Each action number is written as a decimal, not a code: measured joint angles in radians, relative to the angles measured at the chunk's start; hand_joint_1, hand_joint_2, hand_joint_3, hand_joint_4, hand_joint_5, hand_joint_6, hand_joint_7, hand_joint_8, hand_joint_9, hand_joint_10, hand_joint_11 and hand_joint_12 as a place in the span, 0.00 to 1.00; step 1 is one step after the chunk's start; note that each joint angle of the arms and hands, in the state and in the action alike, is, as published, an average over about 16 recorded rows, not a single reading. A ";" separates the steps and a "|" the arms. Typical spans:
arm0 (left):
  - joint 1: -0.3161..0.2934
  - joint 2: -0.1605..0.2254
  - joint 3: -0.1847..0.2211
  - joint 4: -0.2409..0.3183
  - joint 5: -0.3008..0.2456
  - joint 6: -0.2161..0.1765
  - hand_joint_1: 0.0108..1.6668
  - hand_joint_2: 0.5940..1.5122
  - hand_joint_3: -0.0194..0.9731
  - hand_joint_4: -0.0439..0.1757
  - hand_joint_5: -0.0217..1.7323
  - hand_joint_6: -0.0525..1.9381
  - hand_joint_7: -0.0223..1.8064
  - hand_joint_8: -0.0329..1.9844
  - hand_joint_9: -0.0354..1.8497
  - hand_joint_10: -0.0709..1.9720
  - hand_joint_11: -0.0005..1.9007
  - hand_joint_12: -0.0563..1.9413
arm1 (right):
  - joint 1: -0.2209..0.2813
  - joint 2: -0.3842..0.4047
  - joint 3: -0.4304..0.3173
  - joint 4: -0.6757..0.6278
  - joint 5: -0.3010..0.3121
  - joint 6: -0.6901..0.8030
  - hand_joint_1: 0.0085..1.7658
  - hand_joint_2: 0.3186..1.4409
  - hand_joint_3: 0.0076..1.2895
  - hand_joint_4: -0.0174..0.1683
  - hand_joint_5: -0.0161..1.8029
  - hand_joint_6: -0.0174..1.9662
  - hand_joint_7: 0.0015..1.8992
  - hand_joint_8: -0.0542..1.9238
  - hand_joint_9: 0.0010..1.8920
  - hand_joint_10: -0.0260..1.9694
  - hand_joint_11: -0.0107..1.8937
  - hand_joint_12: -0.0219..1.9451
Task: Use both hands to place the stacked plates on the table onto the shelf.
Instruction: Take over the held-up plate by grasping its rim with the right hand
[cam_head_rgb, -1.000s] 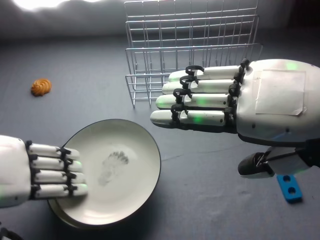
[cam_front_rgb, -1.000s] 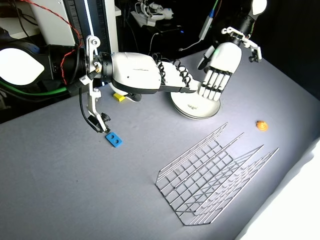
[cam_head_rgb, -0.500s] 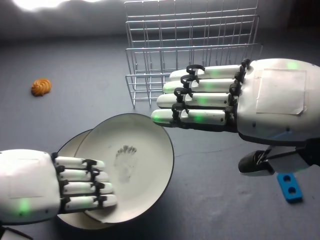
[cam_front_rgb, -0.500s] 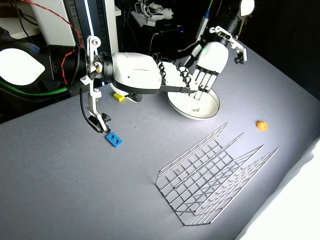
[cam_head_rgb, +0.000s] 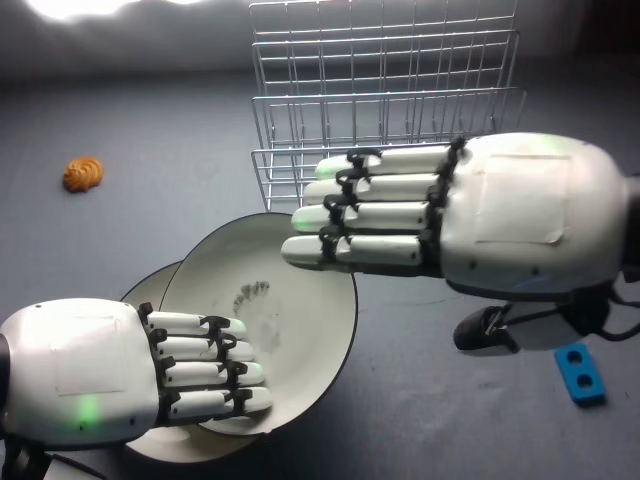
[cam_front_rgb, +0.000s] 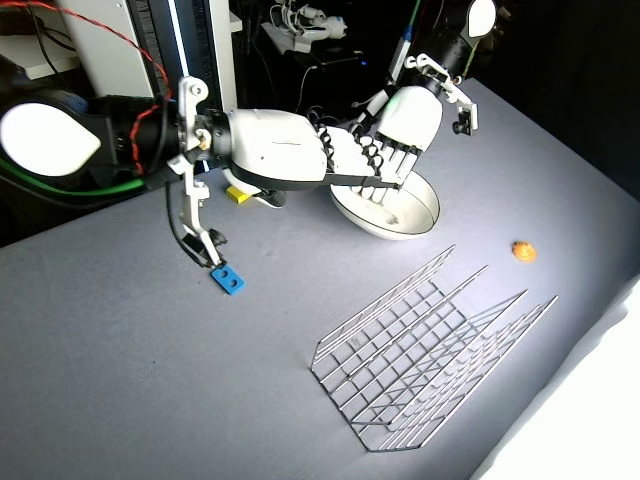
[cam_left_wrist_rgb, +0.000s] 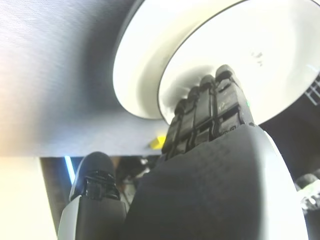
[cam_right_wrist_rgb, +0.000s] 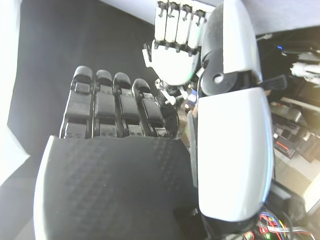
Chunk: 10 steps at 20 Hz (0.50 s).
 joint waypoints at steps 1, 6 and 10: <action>-0.002 -0.002 -0.001 -0.002 0.001 0.000 0.01 0.67 0.03 0.15 0.01 0.02 0.01 0.01 0.03 0.04 0.01 0.04 | 0.000 -0.015 0.008 0.000 -0.004 -0.010 0.66 0.54 0.00 0.12 0.02 0.02 0.01 0.03 0.01 0.01 0.01 0.02; -0.005 -0.006 -0.007 -0.010 0.000 0.000 0.01 0.67 0.03 0.15 0.01 0.02 0.01 0.01 0.03 0.04 0.01 0.04 | -0.004 -0.100 0.061 0.002 -0.032 -0.067 0.67 0.55 0.00 0.13 0.02 0.02 0.01 0.03 0.01 0.01 0.02 0.02; -0.003 -0.007 -0.008 -0.011 -0.003 0.000 0.01 0.67 0.03 0.15 0.01 0.02 0.01 0.01 0.03 0.04 0.01 0.04 | -0.008 -0.172 0.110 0.003 -0.052 -0.111 0.68 0.57 0.00 0.13 0.02 0.02 0.01 0.03 0.01 0.01 0.02 0.03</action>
